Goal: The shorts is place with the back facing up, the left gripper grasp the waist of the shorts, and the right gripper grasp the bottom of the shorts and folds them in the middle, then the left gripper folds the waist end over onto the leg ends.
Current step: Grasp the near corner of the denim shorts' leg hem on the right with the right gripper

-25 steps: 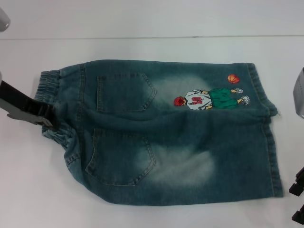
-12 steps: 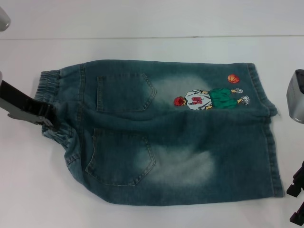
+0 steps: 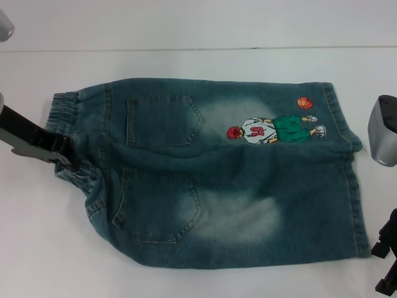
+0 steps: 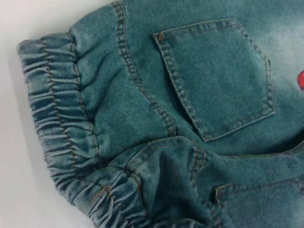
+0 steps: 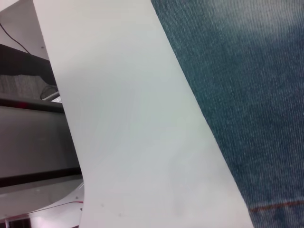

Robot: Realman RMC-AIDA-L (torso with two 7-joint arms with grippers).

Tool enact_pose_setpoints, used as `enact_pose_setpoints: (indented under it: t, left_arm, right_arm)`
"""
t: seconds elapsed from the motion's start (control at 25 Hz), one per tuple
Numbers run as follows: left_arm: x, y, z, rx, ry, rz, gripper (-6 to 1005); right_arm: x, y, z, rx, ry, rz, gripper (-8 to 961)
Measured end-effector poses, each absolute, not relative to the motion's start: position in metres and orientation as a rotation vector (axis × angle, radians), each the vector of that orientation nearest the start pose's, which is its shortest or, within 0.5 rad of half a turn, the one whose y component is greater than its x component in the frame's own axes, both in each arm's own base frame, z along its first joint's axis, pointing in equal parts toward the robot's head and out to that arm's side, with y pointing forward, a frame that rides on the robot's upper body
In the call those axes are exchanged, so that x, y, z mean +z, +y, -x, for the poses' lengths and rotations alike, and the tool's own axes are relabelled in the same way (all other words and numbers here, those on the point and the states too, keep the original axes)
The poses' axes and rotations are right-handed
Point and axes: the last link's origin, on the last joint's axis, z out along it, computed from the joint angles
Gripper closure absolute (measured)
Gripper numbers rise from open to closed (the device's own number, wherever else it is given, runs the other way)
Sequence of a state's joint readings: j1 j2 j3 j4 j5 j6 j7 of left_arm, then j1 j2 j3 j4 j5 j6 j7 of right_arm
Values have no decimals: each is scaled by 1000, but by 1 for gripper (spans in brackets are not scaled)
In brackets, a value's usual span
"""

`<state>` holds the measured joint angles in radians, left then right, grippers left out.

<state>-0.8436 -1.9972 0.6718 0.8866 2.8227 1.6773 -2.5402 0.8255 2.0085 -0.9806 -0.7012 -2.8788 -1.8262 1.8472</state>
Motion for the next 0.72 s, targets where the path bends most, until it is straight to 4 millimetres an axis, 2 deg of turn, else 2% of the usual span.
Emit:
enact_pose_setpoints:
  t: [0.72]
  left_arm:
    - [61, 386, 245, 285, -1645, 2313, 948]
  right_arm:
    - [13, 335, -256, -903, 810, 3105, 70]
